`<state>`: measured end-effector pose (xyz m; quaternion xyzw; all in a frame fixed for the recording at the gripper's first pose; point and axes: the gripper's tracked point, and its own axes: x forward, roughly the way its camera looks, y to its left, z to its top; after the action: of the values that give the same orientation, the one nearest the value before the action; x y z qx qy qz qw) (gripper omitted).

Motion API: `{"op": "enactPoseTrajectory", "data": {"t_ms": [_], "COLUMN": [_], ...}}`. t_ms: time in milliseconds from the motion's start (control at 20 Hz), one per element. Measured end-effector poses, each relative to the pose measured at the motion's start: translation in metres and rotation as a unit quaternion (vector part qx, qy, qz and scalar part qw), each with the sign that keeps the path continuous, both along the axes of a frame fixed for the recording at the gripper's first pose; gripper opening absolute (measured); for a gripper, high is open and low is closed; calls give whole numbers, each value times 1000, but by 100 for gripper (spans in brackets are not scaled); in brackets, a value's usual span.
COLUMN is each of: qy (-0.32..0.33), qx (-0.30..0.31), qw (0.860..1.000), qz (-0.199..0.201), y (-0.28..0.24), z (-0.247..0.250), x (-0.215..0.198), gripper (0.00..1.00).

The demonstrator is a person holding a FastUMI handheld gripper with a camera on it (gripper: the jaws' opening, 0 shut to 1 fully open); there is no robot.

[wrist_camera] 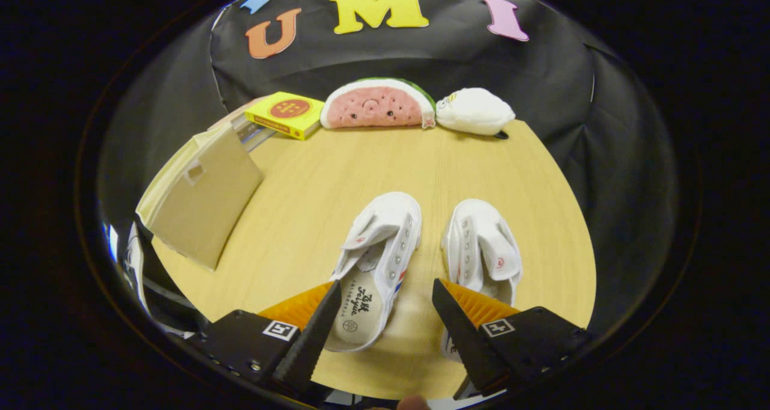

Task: Open the storage box then place both shoes into the box .Put the left shoe in first, then the right shoe, with the right side of both shoes facing outward in a uniform manner.

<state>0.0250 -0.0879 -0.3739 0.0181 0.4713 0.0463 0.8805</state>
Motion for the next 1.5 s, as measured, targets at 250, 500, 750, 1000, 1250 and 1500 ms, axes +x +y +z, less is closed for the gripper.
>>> {"op": "enactPoseTrajectory", "data": {"t_ms": [250, 500, 750, 1000, 1250, 1500], "qy": [46, 102, 109, 136, 127, 90], "qx": [44, 90, 129, 205, 221, 224], "qw": [997, 984, 975, 951, 946, 951], "qz": [-52, -112, -142, -187, -201, -193], "y": [0, -1, 5, 33, 62, 110], "z": [-26, -33, -31, -15, 17, 83], "x": [8, 2, 4, -4, -8, 4], "gripper": [59, 21, 0, 0, 0, 0]}}
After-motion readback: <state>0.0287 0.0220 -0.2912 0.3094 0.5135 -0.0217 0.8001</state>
